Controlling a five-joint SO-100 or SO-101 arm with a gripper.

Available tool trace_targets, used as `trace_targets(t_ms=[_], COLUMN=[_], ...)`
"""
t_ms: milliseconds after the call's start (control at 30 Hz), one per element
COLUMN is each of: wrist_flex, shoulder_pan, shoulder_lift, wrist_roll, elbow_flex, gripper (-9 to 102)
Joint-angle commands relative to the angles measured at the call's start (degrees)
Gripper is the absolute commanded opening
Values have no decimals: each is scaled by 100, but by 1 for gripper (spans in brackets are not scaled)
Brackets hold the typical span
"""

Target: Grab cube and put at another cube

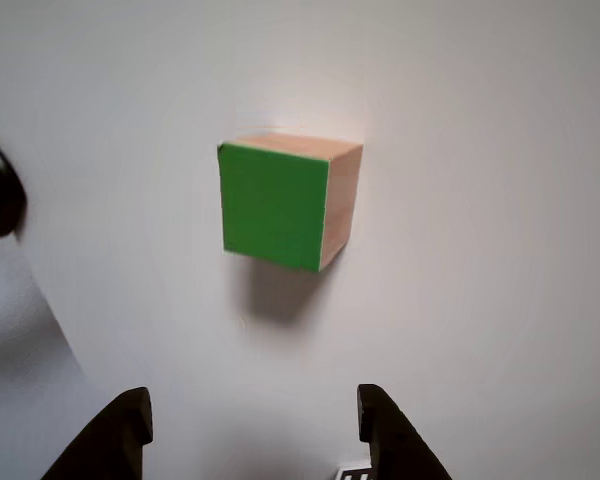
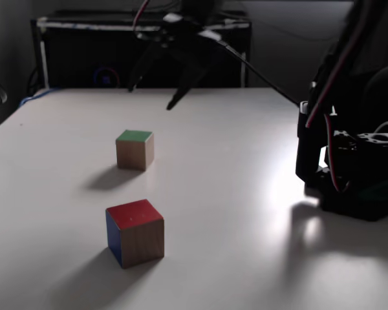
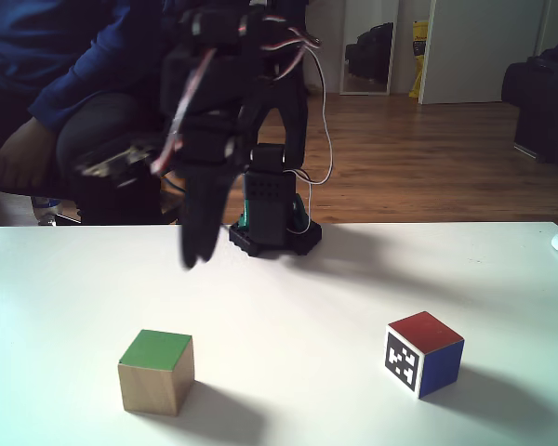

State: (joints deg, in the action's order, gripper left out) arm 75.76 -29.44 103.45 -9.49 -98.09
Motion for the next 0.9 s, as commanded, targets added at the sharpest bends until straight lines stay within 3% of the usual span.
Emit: trace_targets(t_ms=[0, 200, 867], wrist_flex=[185, 580, 668], shoulder_pan=[-88, -220, -765], shoulder_lift=[-721, -1608, -3401], wrist_roll=[53, 35, -413], elbow_flex=[914, 1767, 2865], gripper=[33, 33, 35])
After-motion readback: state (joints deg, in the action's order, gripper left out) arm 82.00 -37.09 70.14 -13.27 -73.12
